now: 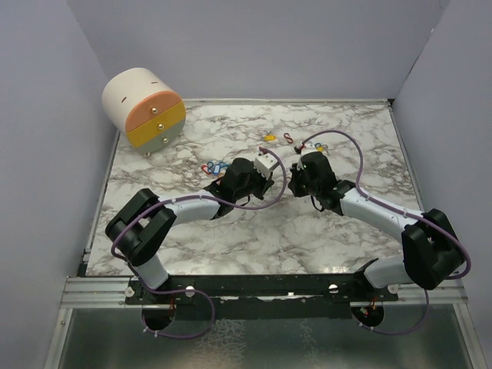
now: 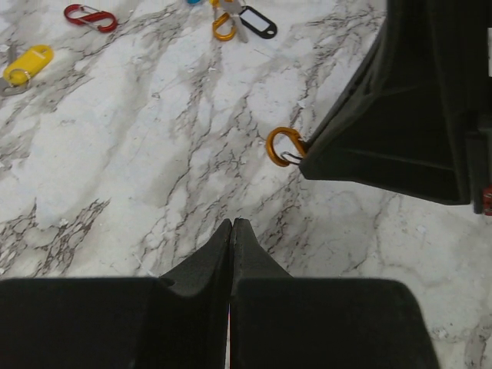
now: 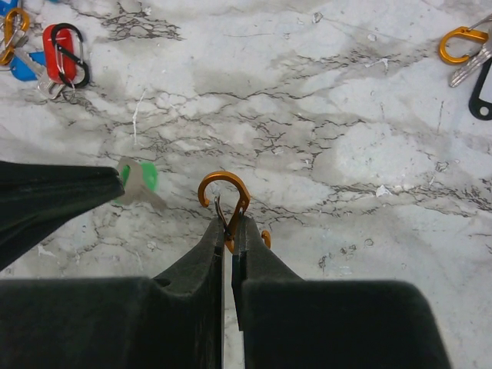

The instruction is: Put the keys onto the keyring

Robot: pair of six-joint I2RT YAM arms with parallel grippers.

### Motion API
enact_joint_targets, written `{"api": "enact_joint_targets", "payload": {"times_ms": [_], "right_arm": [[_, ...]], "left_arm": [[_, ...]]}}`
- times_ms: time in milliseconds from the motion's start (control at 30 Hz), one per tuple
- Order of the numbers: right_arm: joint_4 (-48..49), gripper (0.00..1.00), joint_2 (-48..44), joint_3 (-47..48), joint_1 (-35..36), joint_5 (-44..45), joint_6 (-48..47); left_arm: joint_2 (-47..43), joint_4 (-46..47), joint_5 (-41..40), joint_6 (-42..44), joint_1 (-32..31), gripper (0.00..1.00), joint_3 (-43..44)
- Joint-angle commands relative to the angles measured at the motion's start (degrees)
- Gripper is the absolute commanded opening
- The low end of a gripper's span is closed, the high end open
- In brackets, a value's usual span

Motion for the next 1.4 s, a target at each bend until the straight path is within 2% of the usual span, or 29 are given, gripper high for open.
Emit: {"api": "enact_joint_targets", "payload": {"times_ms": [0,300,1367], "right_arm": [[2.2,0.01,0.3,-0.2,-0.4,-3.6,-0.6],[2.1,0.01,0.3,0.3,-0.4,-6.5,-0.9],[1.7,0.01,-2.8,-0.3,-0.4,-12.2,-3.0]], "left_arm": [[-2.8,4.2,9.5,-0.1,-0.1,0.00,-1.5],[-2.9,5.5,14.0,3.3,-1.1,0.00,-1.2],[1.7,5.4,13.0,5.9,-1.2,0.00,2.2]]}}
